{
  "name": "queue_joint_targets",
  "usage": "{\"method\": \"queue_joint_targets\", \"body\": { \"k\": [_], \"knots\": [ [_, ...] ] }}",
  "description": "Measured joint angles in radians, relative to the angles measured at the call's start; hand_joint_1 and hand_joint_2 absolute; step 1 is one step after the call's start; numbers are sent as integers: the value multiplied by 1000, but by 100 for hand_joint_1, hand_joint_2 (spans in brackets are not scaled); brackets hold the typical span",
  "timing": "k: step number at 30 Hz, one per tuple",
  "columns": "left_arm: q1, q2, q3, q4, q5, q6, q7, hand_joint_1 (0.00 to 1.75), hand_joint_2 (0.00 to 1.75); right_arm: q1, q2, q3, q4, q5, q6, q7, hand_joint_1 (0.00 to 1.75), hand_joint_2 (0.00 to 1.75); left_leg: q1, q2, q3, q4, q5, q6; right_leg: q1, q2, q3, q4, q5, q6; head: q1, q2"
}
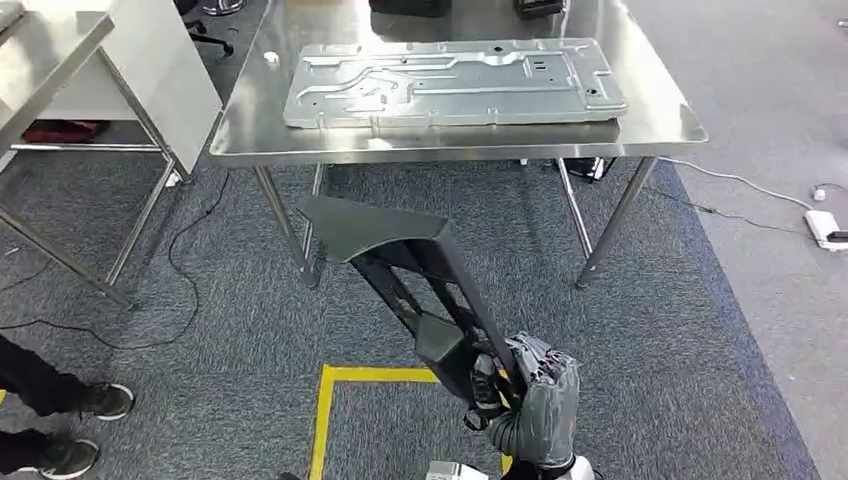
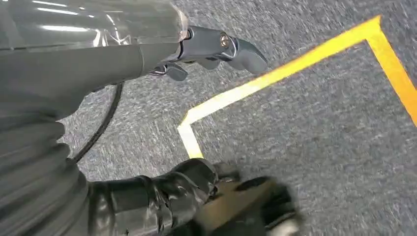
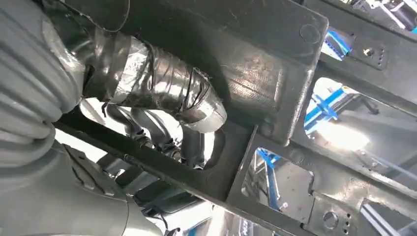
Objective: Take the parts from the cabinet and place them on the table.
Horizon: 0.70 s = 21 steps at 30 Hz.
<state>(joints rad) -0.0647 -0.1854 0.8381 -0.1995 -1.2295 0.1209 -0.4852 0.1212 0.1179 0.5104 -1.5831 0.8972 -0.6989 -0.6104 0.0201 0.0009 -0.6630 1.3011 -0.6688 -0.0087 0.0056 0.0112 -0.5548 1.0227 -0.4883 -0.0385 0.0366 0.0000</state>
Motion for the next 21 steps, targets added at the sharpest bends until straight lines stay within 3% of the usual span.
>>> {"method": "queue_joint_targets", "body": {
  "k": [1, 2, 3, 4, 5, 8, 9, 10, 11, 13, 14, 15, 16, 18, 19, 20, 21],
  "knots": [
    [2, 0, 0, 0, 0, 0, 0, 0, 175, 0, 0, 0, 0, 0, 0, 0, 175, 175, -1, 0, 3, -48, 34, 5, 2, 3, 17, 0, -11, 0, 0, 0],
    [2, 0, 0, 0, 0, 1, 0, 0, 175, 0, 0, 0, 0, 0, 0, 0, 175, 175, -3, 0, 18, -122, 94, 10, 5, 3, 34, 0, -23, 1, 0, 0],
    [2, 0, 0, 0, 0, 1, 0, 0, 175, 0, 0, 0, -1, 0, 0, 0, 175, 175, -9, 0, 34, -205, 171, 21, 7, 3, 49, 0, -34, 3, 0, 0],
    [7, 4, 0, 0, 0, 1, 1, 0, 175, -2, 0, -1, -1, 0, 0, 0, 175, 175, -15, -2, 33, -250, 243, 32, 7, 2, 48, 3, -44, 6, 2, 0],
    [2, 4, 0, 0, 0, 1, 1, 0, 175, -2, 0, -2, 0, 0, 1, 1, 175, 175, -18, -4, 32, -260, 216, 28, 8, 8, 53, 4, -51, 14, 4, 0],
    [3, 3, 0, 0, 0, -2, 2, 0, 175, -1, 2, -3, -6, 2, 0, 3, 175, 175, -17, -5, 46, -269, 230, 34, 8, 7, 58, 9, -47, 27, 4, 0],
    [3, 2, 0, 0, 1, -2, 2, 0, 175, -1, 2, -3, -10, 2, 0, 3, 175, 175, -9, -6, 62, -280, 231, 36, 9, 5, 50, 24, -51, 30, 3, 0],
    [2, 2, 0, 0, 1, -1, 1, 0, 175, -2, 2, -3, -11, 3, 0, 3, 175, 175, -8, -5, 75, -287, 228, 40, 7, 2, 32, 70, -50, 39, 6, 0],
    [0, 2, 0, 0, 1, -1, 1, 0, 175, -4, 2, -3, -12, 3, 0, 3, 175, 175, -7, -5, 82, -290, 225, 46, 3, 1, -8, 136, -67, 49, 7, 0],
    [-2, 0, 0, 0, 1, 0, 0, 0, 175, -3, 2, -3, -13, 3, 0, 3, 175, 175, -6, -5, 93, -291, 212, 47, -9, -1, -99, 268, -136, 62, 7, 0],
    [-1, 0, 0, 0, 1, 0, 1, 0, 175, -1, 1, -3, -13, 3, 0, 3, 175, 175, -5, -5, 101, -291, 204, 46, -14, -2, -134, 304, -156, 68, 7, 0],
    [2, 0, 0, 0, 1, 0, 1, 0, 175, 0, 1, -3, -13, 4, 0, 3, 175, 175, -4, -5, 111, -291, 196, 44, -18, -3, -147, 299, -148, 72, 6, 0],
    [3, 0, 0, 0, 1, 0, 1, 0, 175, 0, 1, -3, -13, 4, 0, 3, 175, 175, -2, -6, 122, -291, 188, 41, -21, -5, -143, 264, -118, 74, 7, 0],
    [2, -1, 0, 0, 2, 0, 1, 0, 175, 0, 1, -5, -15, 5, 0, 3, 175, 175, 5, -7, 153, -290, 167, 29, -28, -7, -88, 92, 11, 78, 7, 0],
    [2, -2, 0, 0, 1, 0, 0, 0, 175, 0, 1, -5, -17, 6, 0, 3, 175, 175, 6, -7, 154, -291, 157, 22, -30, -10, -73, 24, 63, 78, 8, 0],
    [1, -2, 0, 0, 1, 0, 0, 0, 175, -2, 1, -5, -17, 6, 0, 3, 175, 175, 5, -9, 167, -287, 151, 14, -19, -11, -74, 24, 17, 67, 6, 0],
    [-4, -2, 0, 0, 1, 0, 0, 0, 175, -2, 1, -5, -18, 6, 0, 1, 175, 175, 4, -7, 165, -291, 145, 5, -16, -11, -72, 29, 20, 57, 6, 0]
  ]
}}
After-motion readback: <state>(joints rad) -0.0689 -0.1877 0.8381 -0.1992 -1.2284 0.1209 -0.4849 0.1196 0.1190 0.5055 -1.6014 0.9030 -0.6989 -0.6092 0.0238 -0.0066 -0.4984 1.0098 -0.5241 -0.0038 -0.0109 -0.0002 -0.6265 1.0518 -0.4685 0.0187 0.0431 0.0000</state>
